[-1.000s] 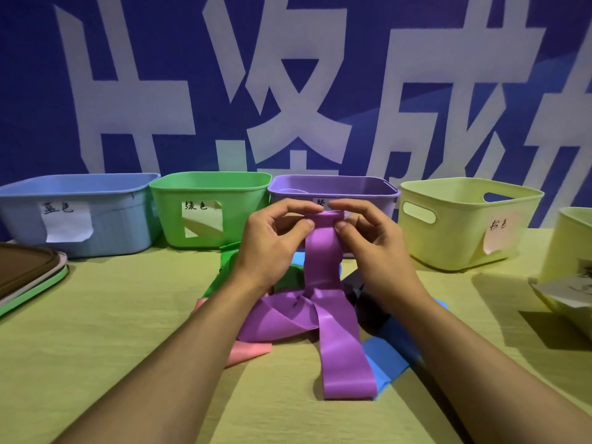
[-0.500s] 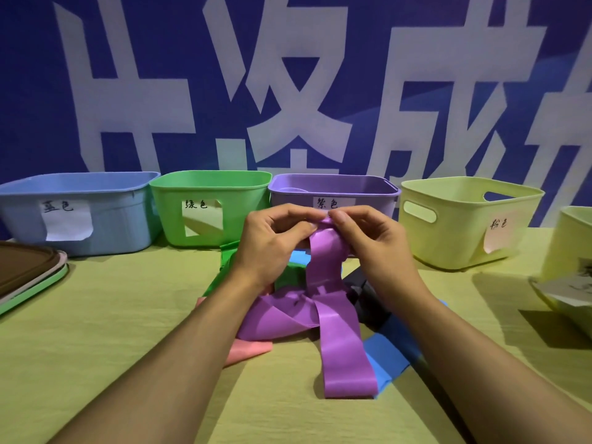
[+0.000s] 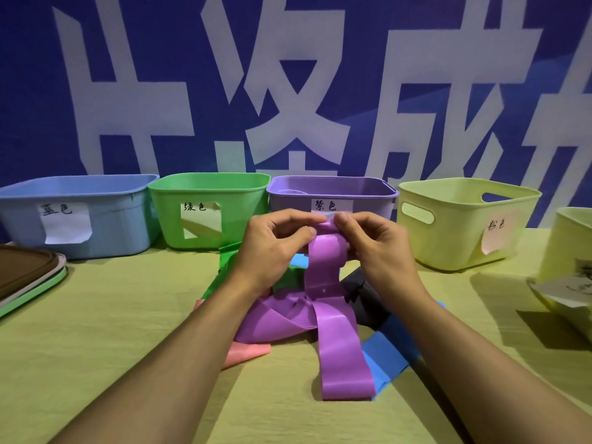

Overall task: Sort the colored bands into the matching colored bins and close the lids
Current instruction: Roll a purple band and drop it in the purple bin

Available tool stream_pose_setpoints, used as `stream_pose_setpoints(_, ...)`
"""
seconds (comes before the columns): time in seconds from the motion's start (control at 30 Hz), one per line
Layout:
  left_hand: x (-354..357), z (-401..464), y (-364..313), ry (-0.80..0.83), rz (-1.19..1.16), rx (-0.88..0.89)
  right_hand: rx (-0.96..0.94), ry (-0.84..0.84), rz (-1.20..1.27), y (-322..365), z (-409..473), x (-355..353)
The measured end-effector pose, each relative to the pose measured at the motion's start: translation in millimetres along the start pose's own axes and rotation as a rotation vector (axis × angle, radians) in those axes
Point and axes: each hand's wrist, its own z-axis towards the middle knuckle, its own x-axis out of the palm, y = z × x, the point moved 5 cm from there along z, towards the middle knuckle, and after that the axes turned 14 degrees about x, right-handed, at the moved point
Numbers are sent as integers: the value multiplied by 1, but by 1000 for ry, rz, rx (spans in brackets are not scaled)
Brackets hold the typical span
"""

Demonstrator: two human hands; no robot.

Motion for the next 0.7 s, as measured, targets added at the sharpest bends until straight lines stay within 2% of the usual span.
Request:
stream_pose_setpoints(0.3,-1,1,0,-54,-60,-29,-107,113,-74,2,-5,4)
stream_pose_setpoints(0.57,0,1,2,-59,-277,-154,22,156,73,-2,2,3)
stream_pose_setpoints(0.7,-3,1,7,-37,-301,-192,87,195,123,-6,4,4)
